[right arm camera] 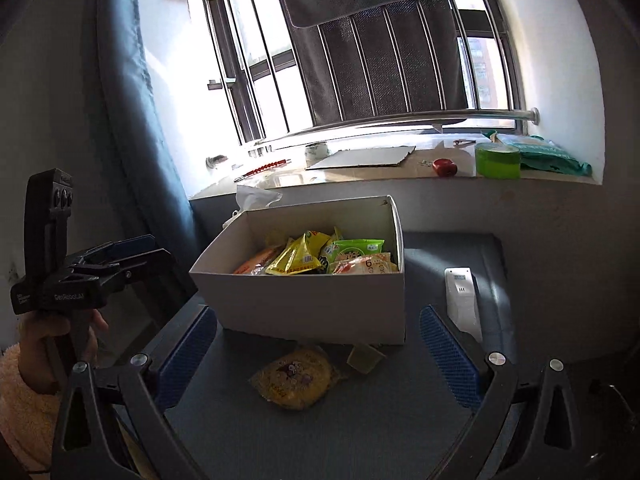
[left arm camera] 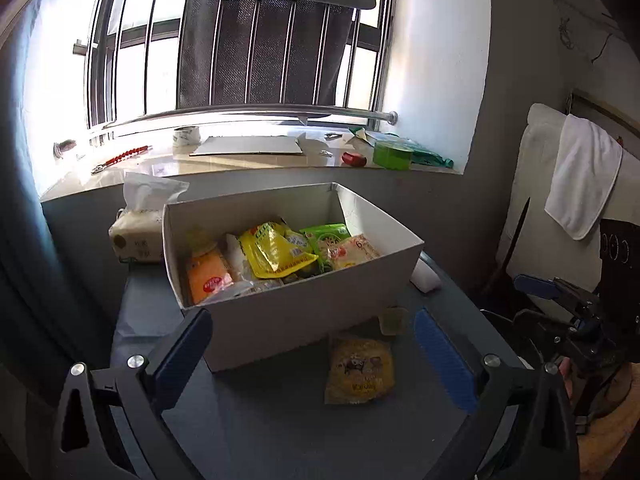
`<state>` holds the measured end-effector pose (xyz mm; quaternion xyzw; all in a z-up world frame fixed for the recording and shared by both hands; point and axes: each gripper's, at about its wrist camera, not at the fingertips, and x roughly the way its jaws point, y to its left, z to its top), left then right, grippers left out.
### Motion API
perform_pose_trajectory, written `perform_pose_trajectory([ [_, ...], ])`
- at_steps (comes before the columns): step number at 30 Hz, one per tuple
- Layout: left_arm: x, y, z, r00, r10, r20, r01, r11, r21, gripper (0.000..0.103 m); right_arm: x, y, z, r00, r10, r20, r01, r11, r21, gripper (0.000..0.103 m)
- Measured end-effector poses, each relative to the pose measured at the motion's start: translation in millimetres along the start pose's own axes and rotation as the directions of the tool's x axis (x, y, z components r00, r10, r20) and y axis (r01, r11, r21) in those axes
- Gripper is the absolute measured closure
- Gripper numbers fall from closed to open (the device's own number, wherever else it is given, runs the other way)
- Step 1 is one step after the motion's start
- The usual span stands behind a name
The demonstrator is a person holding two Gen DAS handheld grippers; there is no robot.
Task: Organize snacks
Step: 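Grasp the small jelly cup beside the box with the right gripper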
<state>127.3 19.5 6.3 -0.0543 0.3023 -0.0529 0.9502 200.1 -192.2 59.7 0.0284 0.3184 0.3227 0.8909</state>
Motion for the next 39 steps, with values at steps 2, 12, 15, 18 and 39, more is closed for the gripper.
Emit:
perform_pose_trajectory([
  [2, 0.3, -6.1, -22.9, 1.000, 0.005, -0.019, -0.005, 1.000, -0.016, 0.000, -2.6, -3.9, -22.7, 1.000, 0.008, -0.024, -0.007, 0.999, 0.035, 0.000],
  [12, 22.9, -11.5, -96.2, 0.991, -0.026, -0.134, 0.013, 0.996, -0.093, 0.000, 11.6, -15.8, -90.2, 0.992, -0.027, -0.121, 0.044, 0.989, 0.140, 0.000],
  [15, 27.3, -9.4, -100.6, 0.988, -0.036, -0.151, 0.019, 0.994, -0.111, 0.000, 20.6, -13.4, -89.7, 0.990, -0.045, -0.135, 0.061, 0.992, 0.111, 0.000],
  [18, 31.7, -10.3, -100.6, 0.986, -0.042, -0.159, 0.025, 0.994, -0.107, 0.000, 36.5, -13.8, -81.3, 0.987, -0.042, -0.152, 0.057, 0.994, 0.095, 0.000],
  [39, 62.9, -25.1, -97.8, 0.977, -0.061, -0.206, 0.047, 0.996, -0.073, 0.000, 160.9, -37.9, -36.9, 0.956, -0.091, -0.278, 0.114, 0.991, 0.068, 0.055],
])
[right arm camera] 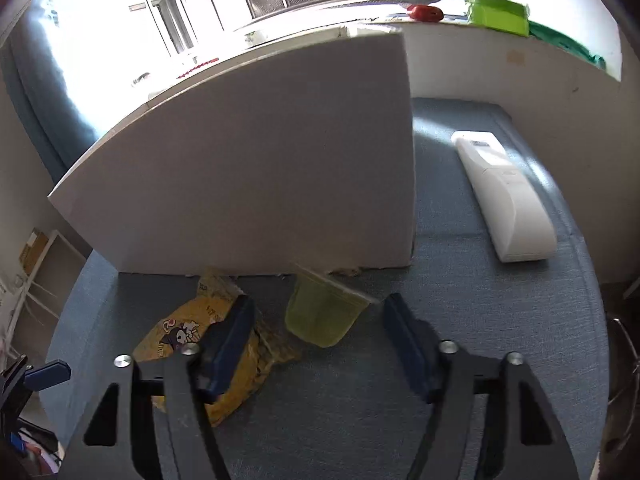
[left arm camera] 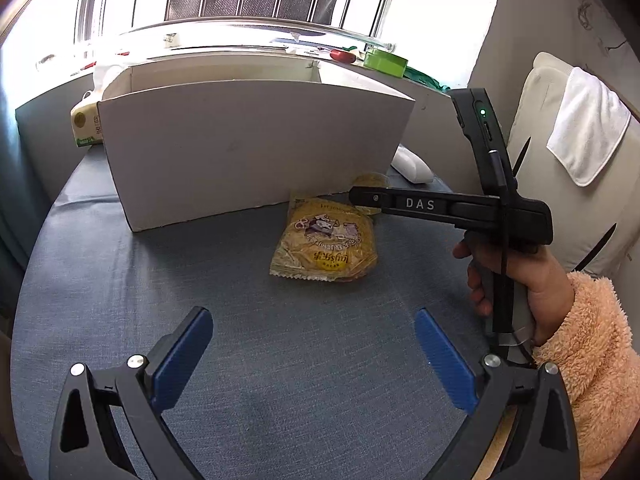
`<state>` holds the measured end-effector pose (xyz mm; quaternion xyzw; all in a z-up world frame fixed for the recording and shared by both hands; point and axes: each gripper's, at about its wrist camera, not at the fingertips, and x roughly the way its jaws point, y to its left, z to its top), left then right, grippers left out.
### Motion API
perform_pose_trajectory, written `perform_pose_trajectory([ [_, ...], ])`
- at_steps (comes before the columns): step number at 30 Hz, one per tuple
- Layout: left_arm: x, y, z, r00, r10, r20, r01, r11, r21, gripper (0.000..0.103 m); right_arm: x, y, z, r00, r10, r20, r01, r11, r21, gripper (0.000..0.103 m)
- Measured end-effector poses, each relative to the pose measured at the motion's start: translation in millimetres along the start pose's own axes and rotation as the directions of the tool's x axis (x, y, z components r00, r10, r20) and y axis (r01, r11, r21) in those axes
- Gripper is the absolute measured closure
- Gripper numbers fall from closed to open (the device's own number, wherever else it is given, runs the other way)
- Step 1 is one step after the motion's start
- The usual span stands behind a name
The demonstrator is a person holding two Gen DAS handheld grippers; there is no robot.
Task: Organize snacks
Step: 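Grasp the small jelly cup beside the box with the right gripper, then grasp the yellow round cake packet with the left gripper while the right gripper carries the jelly cup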
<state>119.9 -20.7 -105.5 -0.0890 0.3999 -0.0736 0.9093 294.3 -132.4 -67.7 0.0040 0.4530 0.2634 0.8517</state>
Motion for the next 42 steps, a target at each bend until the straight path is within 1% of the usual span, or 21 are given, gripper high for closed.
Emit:
perform_pose_trajectory([
  [1, 2.1, -1.5, 1.8, 1.000, -0.002, -0.002, 0.002, 1.000, 0.005, 0.000, -0.1, -1.3, -0.3, 1.000, 0.013, -0.006, -0.013, 1.000, 0.005, 0.054],
  [5, 13.3, -9.5, 10.9, 1.000, 0.003, -0.012, -0.002, 0.999, 0.038, 0.000, -10.9, -5.6, -6.5, 0.999, 0.039, 0.016, -0.039, 0.999, 0.009, 0.054],
  [7, 19.4, -13.8, 16.3, 1.000, 0.005, -0.020, -0.003, 0.999, 0.053, 0.000, -23.3, -8.1, -8.5, 0.997, 0.062, 0.039, -0.063, 0.998, 0.027, 0.054],
  [10, 30.7, -21.2, 25.0, 0.999, 0.001, -0.036, 0.002, 0.997, 0.078, 0.000, -48.1, -10.1, -12.0, 0.994, 0.069, 0.083, -0.072, 0.997, 0.027, 0.054],
  [14, 48.1, -29.5, 37.6, 0.998, 0.033, -0.052, -0.028, 0.994, 0.107, 0.000, -79.1, -13.8, -14.9, 0.988, 0.077, 0.136, -0.080, 0.997, 0.020, 0.054],
  [16, 59.9, -32.7, 43.3, 0.997, 0.044, -0.071, -0.035, 0.993, 0.116, 0.000, -91.4, -16.2, -17.8, 0.985, 0.090, 0.149, -0.095, 0.995, 0.027, 0.054],
  [18, 73.1, -35.3, 47.1, 0.992, 0.075, -0.098, -0.062, 0.990, 0.126, 0.000, -103.9, -18.5, -22.2, 0.981, 0.093, 0.171, -0.100, 0.994, 0.036, 0.054],
  [19, 78.4, -36.7, 48.2, 0.990, 0.083, -0.114, -0.067, 0.989, 0.133, 0.000, -108.2, -19.4, -23.0, 0.979, 0.102, 0.174, -0.111, 0.993, 0.043, 0.054],
  [21, 86.9, -37.3, 50.6, 0.988, 0.096, -0.121, -0.078, 0.987, 0.143, 0.000, -116.8, -24.0, -26.4, 0.976, 0.113, 0.185, -0.125, 0.991, 0.051, 0.054],
  [24, 96.5, -35.6, 53.4, 0.984, 0.116, -0.137, -0.096, 0.985, 0.144, 0.001, -129.1, -23.2, -32.8, 0.976, 0.101, 0.192, -0.110, 0.993, 0.036, 0.054],
  [25, 99.4, -34.0, 54.1, 0.984, 0.101, -0.146, -0.081, 0.987, 0.141, 0.004, -130.3, -23.1, -34.2, 0.976, 0.106, 0.192, -0.115, 0.993, 0.037, 0.054],
  [26, 101.6, -30.2, 53.3, 0.985, 0.087, -0.150, -0.065, 0.988, 0.142, 0.015, -131.6, -24.3, -36.5, 0.975, 0.112, 0.191, -0.122, 0.992, 0.040, 0.054],
  [27, 100.2, -30.0, 53.5, 0.986, 0.106, -0.132, -0.085, 0.984, 0.160, 0.025, -132.3, -25.4, -38.1, 0.975, 0.114, 0.189, -0.125, 0.991, 0.047, 0.054],
  [28, 99.0, -28.7, 53.9, 0.986, 0.101, -0.135, -0.079, 0.984, 0.162, 0.024, -132.8, -26.6, -39.1, 0.975, 0.119, 0.187, -0.130, 0.990, 0.051, 0.054],
  [29, 95.9, -25.5, 54.0, 0.988, 0.058, -0.140, -0.038, 0.989, 0.141, 0.024, -133.2, -26.9, -40.4, 0.975, 0.124, 0.186, -0.136, 0.989, 0.053, 0.054],
  [30, 89.4, -22.9, 54.1, 0.992, 0.020, -0.125, -0.005, 0.993, 0.120, 0.024, -134.2, -26.7, -42.1, 0.974, 0.127, 0.187, -0.139, 0.989, 0.053, 0.054],
  [33, 59.2, -21.1, 54.1, 0.999, 0.007, -0.042, -0.001, 0.992, 0.125, 0.024, -137.6, -25.0, -45.2, 0.972, 0.134, 0.193, -0.146, 0.988, 0.049, 0.054],
  [36, 21.6, -17.9, 56.4, 0.999, -0.030, 0.032, 0.026, 0.993, 0.115, 0.024, -141.9, -22.2, -45.9, 0.970, 0.133, 0.201, -0.145, 0.989, 0.041, 0.054],
  [39, -13.7, -13.3, 64.8, 0.993, -0.030, 0.115, 0.018, 0.994, 0.111, 0.024, -144.7, -19.1, -42.2, 0.967, 0.144, 0.211, -0.156, 0.987, 0.037, 0.054],
  [42, -47.1, -1.0, 79.0, 0.979, -0.020, 0.201, 0.001, 0.996, 0.094, 0.024, -146.9, -12.8, -34.0, 0.963, 0.156, 0.219, -0.164, 0.986, 0.016, 0.054],
])
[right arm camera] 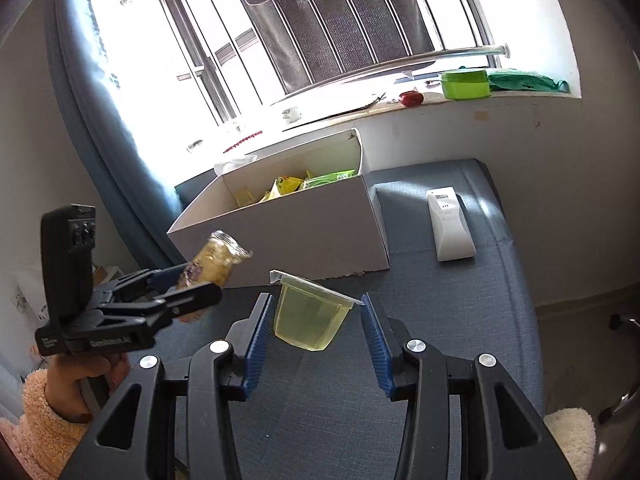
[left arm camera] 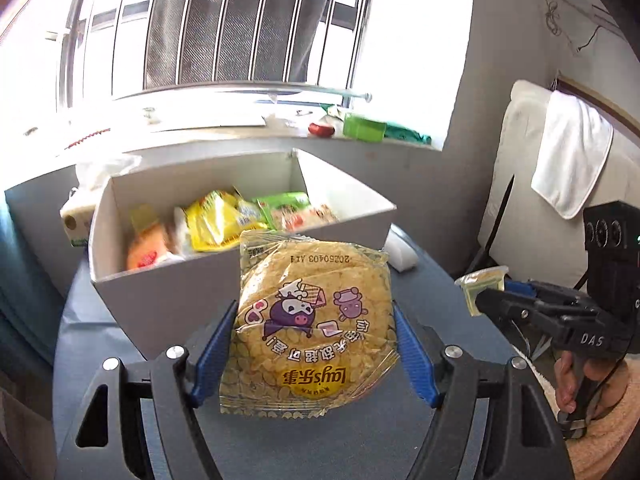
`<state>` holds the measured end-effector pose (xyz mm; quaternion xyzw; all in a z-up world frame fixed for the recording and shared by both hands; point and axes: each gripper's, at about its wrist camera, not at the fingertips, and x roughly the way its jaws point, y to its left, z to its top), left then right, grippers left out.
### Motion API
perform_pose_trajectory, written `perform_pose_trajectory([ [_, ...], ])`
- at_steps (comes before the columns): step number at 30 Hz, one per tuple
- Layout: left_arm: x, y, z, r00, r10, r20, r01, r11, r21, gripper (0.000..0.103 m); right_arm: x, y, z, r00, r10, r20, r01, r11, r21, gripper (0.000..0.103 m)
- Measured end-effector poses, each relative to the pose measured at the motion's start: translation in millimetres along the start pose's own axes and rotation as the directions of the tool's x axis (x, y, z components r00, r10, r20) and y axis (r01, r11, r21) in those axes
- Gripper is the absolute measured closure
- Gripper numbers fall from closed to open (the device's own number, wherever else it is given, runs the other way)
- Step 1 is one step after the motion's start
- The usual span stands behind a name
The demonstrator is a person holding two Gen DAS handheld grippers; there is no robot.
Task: Organize snacks
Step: 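Grasp the yellow round cake packet with the left gripper while the right gripper carries the jelly cup, then release the yellow packet and jelly cup into the box with both grippers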
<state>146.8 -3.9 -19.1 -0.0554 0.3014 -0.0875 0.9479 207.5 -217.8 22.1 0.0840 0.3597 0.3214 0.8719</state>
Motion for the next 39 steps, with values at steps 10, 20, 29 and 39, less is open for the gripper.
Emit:
perform_pose_trajectory([
  [10, 14.8, 67.4, 68.7, 0.988, 0.136, 0.075, -0.128, 0.986, -0.105, 0.024, 44.7, 29.6, 74.6, 0.999, 0.033, 0.006, -0.032, 0.995, -0.094, 0.054],
  [20, 61.4, 102.5, 96.1, 0.980, 0.197, 0.023, -0.192, 0.973, -0.126, 0.010, 127.1, 40.6, 152.2, 0.999, 0.005, -0.043, -0.011, 0.991, -0.133, 0.054],
  [29, 39.9, 102.3, 91.8, 0.959, 0.277, 0.056, -0.269, 0.957, -0.112, 0.000, 141.3, 34.2, 156.7, 0.996, -0.071, -0.050, 0.066, 0.993, -0.102, 0.000],
  [39, -11.8, 63.4, 80.7, 0.959, 0.238, 0.157, -0.227, 0.970, -0.081, 0.000, 86.6, 68.6, 139.9, 0.975, -0.190, 0.116, 0.215, 0.937, -0.275, 0.000],
])
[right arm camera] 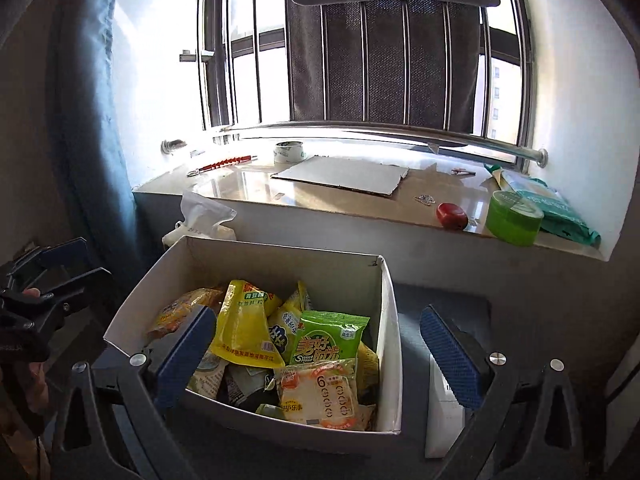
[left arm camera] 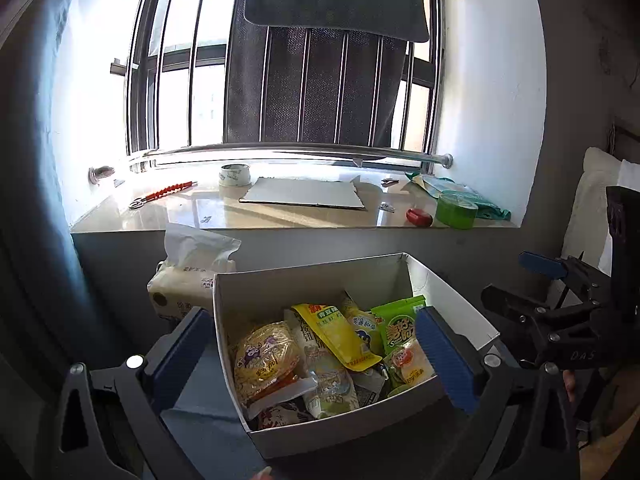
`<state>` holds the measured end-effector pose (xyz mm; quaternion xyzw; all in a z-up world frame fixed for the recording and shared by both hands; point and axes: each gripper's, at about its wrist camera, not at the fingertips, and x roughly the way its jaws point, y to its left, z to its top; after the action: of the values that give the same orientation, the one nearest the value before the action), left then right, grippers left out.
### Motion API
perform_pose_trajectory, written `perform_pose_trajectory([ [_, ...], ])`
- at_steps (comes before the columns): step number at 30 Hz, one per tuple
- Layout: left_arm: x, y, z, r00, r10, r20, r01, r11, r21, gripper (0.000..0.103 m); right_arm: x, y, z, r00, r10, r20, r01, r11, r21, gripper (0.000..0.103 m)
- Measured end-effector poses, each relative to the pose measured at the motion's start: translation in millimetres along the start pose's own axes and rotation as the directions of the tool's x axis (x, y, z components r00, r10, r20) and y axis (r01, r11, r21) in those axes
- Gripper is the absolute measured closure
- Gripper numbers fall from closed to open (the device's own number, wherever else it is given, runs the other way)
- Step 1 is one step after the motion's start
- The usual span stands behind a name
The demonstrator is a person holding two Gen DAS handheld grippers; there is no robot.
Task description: Organize snacks
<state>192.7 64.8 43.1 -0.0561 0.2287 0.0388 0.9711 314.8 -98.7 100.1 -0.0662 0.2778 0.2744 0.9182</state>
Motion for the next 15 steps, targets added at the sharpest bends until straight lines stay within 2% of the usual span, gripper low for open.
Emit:
perform_pose_trajectory([
  [2, -17.7, -6.6, -1.8, 0.999, -0.013, 0.030, 0.013, 1.000, 0.003, 0.000, -19.7, 0.8, -3.3, 1.000, 0.004, 0.029, -0.004, 1.000, 0.007, 0.000],
  [5, -42.4, -21.8, -7.6, 0.999, -0.033, 0.035, 0.032, 0.999, 0.025, 0.000, -45.3, -1.6, -11.8, 0.999, 0.021, 0.037, -0.023, 0.999, 0.048, 0.000],
  [7, -59.0, -32.7, -13.0, 0.998, -0.027, 0.053, 0.025, 0.999, 0.044, 0.000, -62.2, -1.1, -22.1, 0.996, 0.069, 0.048, -0.072, 0.996, 0.056, 0.000],
  [10, -74.3, -45.0, -24.0, 1.000, 0.005, 0.023, -0.006, 0.998, 0.060, 0.000, -86.3, 6.7, -37.8, 0.996, 0.069, 0.064, -0.071, 0.997, 0.036, 0.000],
  [13, -85.9, -50.9, -40.4, 0.999, -0.032, -0.011, 0.032, 0.999, 0.031, 0.000, -106.6, 8.8, -54.0, 0.996, 0.059, 0.060, -0.063, 0.996, 0.062, 0.000],
  [15, -93.1, -55.2, -52.2, 0.999, -0.035, -0.029, 0.036, 0.999, 0.015, 0.000, -118.4, 7.2, -65.2, 0.994, 0.090, 0.058, -0.095, 0.990, 0.100, 0.000],
])
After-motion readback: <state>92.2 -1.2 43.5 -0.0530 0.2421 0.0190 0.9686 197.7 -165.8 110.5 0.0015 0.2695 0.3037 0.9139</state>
